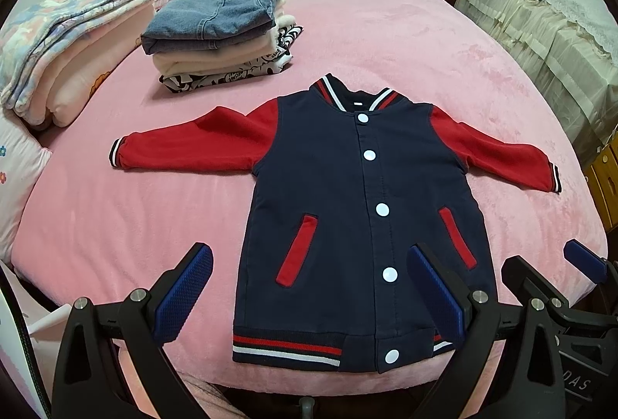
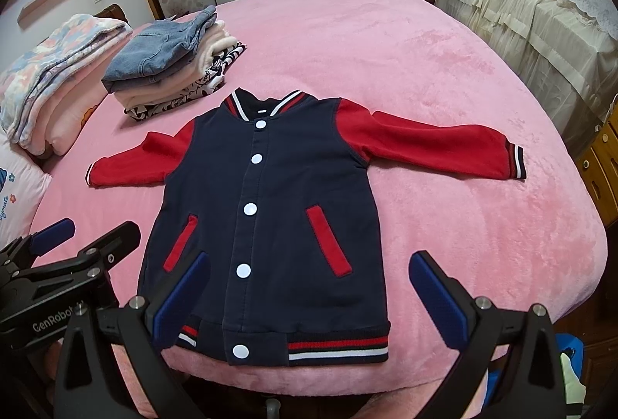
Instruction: Fold large clothes
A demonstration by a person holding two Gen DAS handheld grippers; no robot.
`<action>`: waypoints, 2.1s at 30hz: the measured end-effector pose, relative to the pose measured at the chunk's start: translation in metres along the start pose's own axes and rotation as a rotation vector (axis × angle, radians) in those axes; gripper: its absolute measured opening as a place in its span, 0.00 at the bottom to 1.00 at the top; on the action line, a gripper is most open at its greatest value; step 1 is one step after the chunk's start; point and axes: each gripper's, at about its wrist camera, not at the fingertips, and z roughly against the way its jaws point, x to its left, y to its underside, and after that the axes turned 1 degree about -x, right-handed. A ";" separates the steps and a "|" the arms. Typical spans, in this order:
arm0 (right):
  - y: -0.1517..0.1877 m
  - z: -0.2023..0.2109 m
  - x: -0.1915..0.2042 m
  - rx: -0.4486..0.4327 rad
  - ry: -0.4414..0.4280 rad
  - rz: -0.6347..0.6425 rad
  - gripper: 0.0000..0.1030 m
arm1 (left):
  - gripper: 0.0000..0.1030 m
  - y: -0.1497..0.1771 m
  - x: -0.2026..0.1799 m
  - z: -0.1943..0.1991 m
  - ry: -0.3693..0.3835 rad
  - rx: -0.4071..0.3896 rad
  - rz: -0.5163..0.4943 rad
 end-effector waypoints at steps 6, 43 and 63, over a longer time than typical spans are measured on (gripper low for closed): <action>-0.001 -0.001 -0.001 0.000 -0.002 -0.002 1.00 | 0.96 -0.001 -0.002 -0.001 -0.002 0.002 -0.007; -0.082 -0.031 -0.214 -0.135 0.177 -0.321 0.97 | 0.97 -0.123 -0.135 -0.038 0.172 -0.244 -0.250; -0.035 -0.145 -0.340 -0.037 0.106 -0.629 0.80 | 0.97 -0.111 -0.225 -0.199 0.259 -0.093 -0.228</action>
